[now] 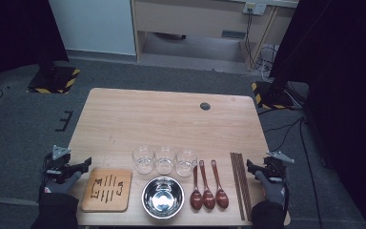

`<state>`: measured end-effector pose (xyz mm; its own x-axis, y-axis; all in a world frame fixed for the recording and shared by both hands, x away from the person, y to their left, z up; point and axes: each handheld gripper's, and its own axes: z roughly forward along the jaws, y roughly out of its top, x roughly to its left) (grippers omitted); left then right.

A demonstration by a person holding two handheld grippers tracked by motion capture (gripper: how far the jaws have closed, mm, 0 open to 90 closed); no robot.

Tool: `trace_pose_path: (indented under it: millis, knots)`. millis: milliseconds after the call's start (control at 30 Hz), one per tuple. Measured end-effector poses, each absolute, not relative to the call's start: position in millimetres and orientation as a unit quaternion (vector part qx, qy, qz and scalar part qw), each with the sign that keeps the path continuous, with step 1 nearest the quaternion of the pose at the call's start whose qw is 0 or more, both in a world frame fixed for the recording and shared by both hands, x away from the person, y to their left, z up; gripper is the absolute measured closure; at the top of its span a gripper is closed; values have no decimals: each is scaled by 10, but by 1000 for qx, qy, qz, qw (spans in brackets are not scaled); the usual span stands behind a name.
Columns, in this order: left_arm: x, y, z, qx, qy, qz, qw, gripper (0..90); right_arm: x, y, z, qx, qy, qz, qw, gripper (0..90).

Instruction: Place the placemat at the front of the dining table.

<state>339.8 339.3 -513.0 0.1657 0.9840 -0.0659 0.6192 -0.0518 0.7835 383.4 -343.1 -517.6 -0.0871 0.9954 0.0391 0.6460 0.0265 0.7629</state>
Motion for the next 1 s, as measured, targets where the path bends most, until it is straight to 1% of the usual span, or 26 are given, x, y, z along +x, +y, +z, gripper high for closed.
trace_pose_path:
  millis: [233, 333, 600, 900, 1000]
  knots:
    - [3326, 3393, -5026, 668, 591, 254, 374, 139, 3792, -3362, -5010, 604, 660, 346, 283, 37]
    - [3286, 3381, -4965, 666, 586, 258, 383, 139, 3758, -3318, -4904, 598, 656, 359, 288, 37]
    - [3222, 3341, -4822, 665, 572, 265, 399, 137, 3726, -3262, -4761, 596, 648, 370, 296, 37]
    - [3185, 3295, -4720, 667, 563, 268, 408, 140, 3696, -3168, -4621, 586, 648, 381, 303, 35]
    - [3179, 3300, -4672, 664, 564, 268, 412, 140, 3666, -3112, -4500, 575, 646, 396, 307, 32]
